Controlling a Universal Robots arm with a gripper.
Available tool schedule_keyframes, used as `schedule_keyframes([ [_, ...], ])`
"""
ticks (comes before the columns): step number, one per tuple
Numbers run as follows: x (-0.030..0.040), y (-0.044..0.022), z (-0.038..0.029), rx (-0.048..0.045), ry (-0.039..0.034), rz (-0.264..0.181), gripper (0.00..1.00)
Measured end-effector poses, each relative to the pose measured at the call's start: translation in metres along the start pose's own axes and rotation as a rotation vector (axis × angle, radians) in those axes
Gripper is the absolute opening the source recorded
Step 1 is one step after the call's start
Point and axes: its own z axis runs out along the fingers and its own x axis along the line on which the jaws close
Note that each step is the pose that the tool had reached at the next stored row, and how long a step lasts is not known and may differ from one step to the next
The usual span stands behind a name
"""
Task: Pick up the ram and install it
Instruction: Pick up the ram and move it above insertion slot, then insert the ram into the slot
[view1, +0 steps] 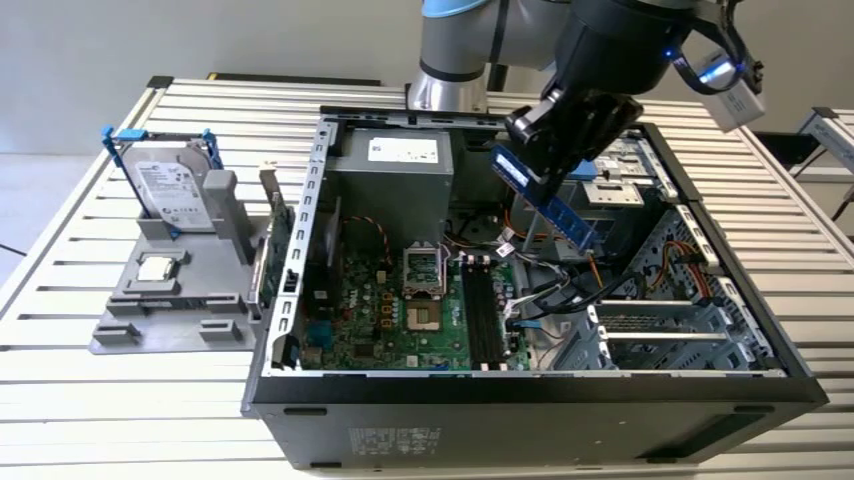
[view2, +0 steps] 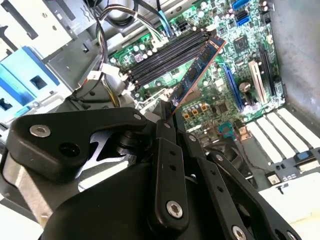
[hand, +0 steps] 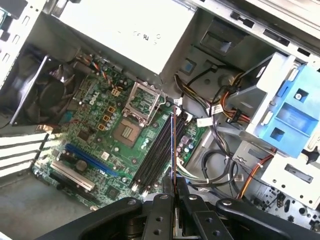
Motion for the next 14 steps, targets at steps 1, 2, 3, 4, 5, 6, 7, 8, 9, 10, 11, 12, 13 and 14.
schedule_keyframes([
  [1, 0.0000, 0.0000, 0.0000, -0.0008, -0.0005, 0.010, 0.00],
  [2, 0.0000, 0.0000, 0.0000, -0.0016, -0.0011, 0.021, 0.00],
  [3, 0.0000, 0.0000, 0.0000, -0.0023, -0.0016, 0.031, 0.00],
  [4, 0.0000, 0.0000, 0.0000, -0.0030, -0.0021, 0.041, 0.00],
  [5, 0.0000, 0.0000, 0.0000, -0.0038, -0.0026, 0.051, 0.00],
  [6, 0.0000, 0.0000, 0.0000, -0.0047, -0.0032, 0.062, 0.00],
  [7, 0.0000, 0.0000, 0.0000, -0.0054, -0.0038, 0.072, 0.00],
  [8, 0.0000, 0.0000, 0.0000, -0.0062, -0.0043, 0.082, 0.00],
  [9, 0.0000, 0.0000, 0.0000, -0.0069, -0.0047, 0.093, 0.00],
  [10, 0.0000, 0.0000, 0.0000, -0.0076, -0.0053, 0.103, 0.00],
  [11, 0.0000, 0.0000, 0.0000, -0.0084, -0.0059, 0.114, 0.00],
  [12, 0.0000, 0.0000, 0.0000, -0.0092, -0.0064, 0.125, 0.00],
  [13, 0.0000, 0.0000, 0.0000, -0.0100, -0.0070, 0.135, 0.00],
  [14, 0.0000, 0.0000, 0.0000, -0.0108, -0.0075, 0.146, 0.00],
])
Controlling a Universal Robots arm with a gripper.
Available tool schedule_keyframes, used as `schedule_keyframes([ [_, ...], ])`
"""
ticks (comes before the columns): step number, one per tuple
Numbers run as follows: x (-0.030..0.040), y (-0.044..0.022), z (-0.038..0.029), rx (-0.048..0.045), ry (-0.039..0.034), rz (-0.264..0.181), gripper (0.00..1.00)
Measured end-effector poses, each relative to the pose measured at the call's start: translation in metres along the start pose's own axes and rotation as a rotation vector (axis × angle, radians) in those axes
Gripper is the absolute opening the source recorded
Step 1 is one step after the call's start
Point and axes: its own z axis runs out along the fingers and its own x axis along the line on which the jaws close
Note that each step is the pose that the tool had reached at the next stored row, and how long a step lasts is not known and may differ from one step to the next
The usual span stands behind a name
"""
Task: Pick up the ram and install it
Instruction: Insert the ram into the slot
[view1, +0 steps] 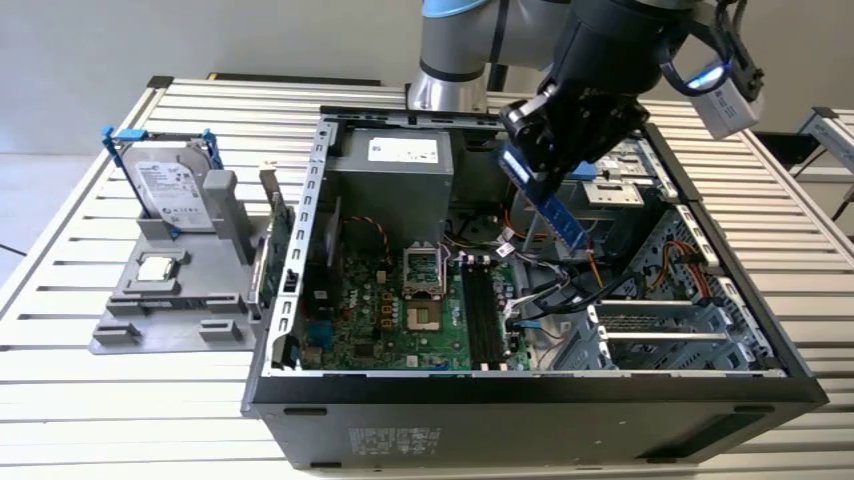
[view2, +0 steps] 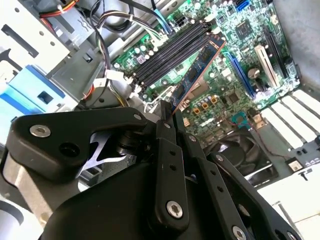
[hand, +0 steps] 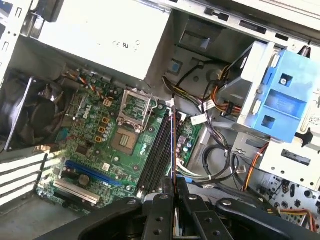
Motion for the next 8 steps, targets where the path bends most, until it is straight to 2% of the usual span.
schedule_keyframes([
  [8, 0.0000, 0.0000, 0.0000, -0.0063, -0.0044, 0.085, 0.00],
])
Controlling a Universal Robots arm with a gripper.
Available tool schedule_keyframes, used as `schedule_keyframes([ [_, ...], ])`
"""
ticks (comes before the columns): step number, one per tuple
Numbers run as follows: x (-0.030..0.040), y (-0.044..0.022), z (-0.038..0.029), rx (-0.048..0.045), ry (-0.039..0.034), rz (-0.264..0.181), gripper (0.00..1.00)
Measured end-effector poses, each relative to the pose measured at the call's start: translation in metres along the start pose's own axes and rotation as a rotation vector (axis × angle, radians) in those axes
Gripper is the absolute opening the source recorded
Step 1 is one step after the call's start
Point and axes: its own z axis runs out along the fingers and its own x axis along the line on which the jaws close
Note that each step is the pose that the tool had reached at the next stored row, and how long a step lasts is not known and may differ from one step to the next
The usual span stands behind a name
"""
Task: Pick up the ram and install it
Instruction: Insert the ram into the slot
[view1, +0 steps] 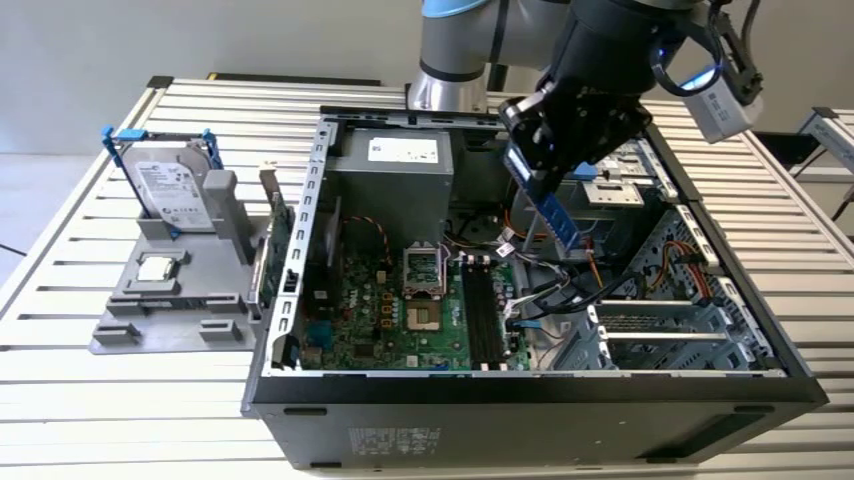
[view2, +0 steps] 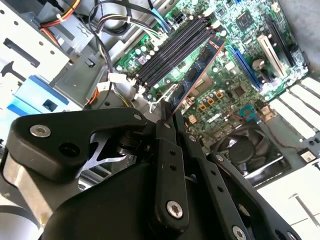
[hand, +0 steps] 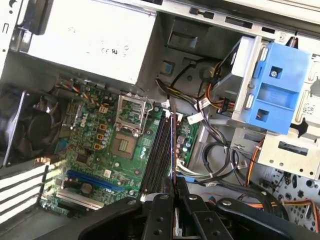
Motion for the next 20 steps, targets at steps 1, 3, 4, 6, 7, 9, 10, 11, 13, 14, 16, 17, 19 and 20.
schedule_keyframes([
  [1, 0.0000, 0.0000, 0.0000, -0.0008, -0.0005, 0.010, 0.00],
  [3, 0.0000, 0.0000, 0.0000, -0.0024, -0.0016, 0.032, 0.00],
  [4, 0.0000, 0.0000, 0.0000, -0.0032, -0.0022, 0.043, 0.00],
  [6, 0.0000, 0.0000, 0.0000, -0.0049, -0.0034, 0.065, 0.00],
  [7, 0.0000, 0.0000, 0.0000, -0.0056, -0.0039, 0.076, 0.00],
  [9, 0.0000, 0.0000, 0.0000, -0.0072, -0.0051, 0.098, 0.00],
  [10, 0.0000, 0.0000, 0.0000, -0.0080, -0.0056, 0.109, 0.00],
  [11, 0.0000, 0.0000, 0.0000, -0.0088, -0.0062, 0.119, 0.00],
  [13, 0.0000, 0.0000, 0.0000, -0.0103, -0.0072, 0.140, 0.00],
  [14, 0.0000, 0.0000, 0.0000, -0.0109, -0.0077, 0.147, 0.00],
  [16, 0.0000, 0.0000, 0.0000, -0.0113, -0.0079, 0.153, 0.00],
  [17, 0.0000, 0.0000, 0.0000, -0.0114, -0.0080, 0.153, 0.00],
  [19, 0.0000, 0.0000, 0.0000, -0.0113, -0.0079, 0.153, 0.00],
  [20, 0.0000, 0.0000, 0.0000, -0.0113, -0.0079, 0.154, 0.00],
])
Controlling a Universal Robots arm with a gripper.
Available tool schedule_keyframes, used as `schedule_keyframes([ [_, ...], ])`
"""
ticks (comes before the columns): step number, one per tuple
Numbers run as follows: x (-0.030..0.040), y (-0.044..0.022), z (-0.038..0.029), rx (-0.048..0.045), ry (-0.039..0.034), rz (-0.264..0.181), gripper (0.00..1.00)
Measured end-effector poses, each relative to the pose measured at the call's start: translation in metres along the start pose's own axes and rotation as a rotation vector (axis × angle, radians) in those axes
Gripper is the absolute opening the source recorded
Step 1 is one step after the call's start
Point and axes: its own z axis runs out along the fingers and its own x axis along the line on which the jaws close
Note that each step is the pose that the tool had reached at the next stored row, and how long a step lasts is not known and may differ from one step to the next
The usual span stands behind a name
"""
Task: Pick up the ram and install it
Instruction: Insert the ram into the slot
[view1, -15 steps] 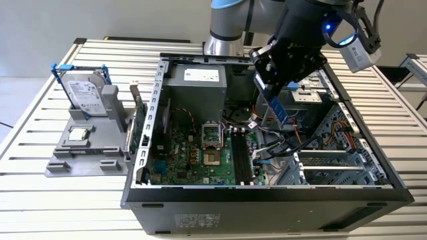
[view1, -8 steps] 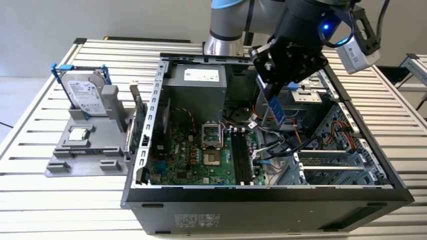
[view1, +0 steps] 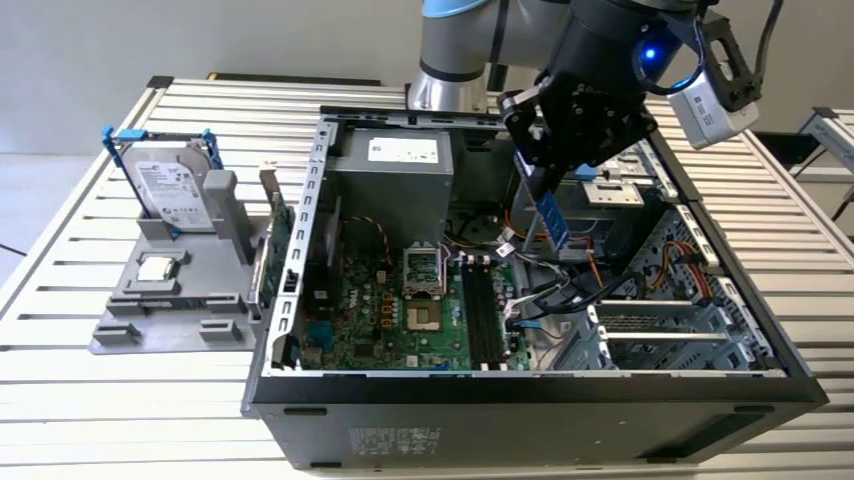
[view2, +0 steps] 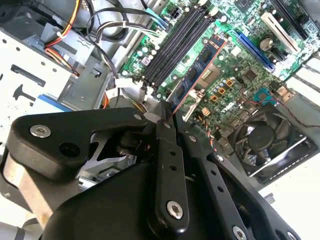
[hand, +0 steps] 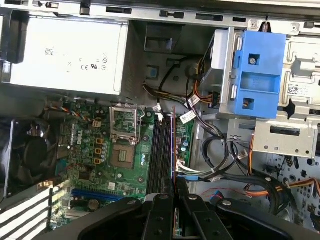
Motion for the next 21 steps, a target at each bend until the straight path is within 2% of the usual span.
schedule_keyframes([
  [2, 0.0000, 0.0000, 0.0000, -0.0009, -0.0009, 0.000, 0.00],
  [5, -0.0001, -0.0001, 0.0008, -0.0039, -0.0062, 0.000, 0.00],
  [10, -0.0002, -0.0002, 0.0025, -0.0119, -0.0204, -0.001, 0.00],
  [18, -0.0004, -0.0005, 0.0059, -0.0122, -0.0236, 0.005, 0.00],
  [21, -0.0004, -0.0008, 0.0072, -0.0137, -0.0287, 0.005, 0.00],
])
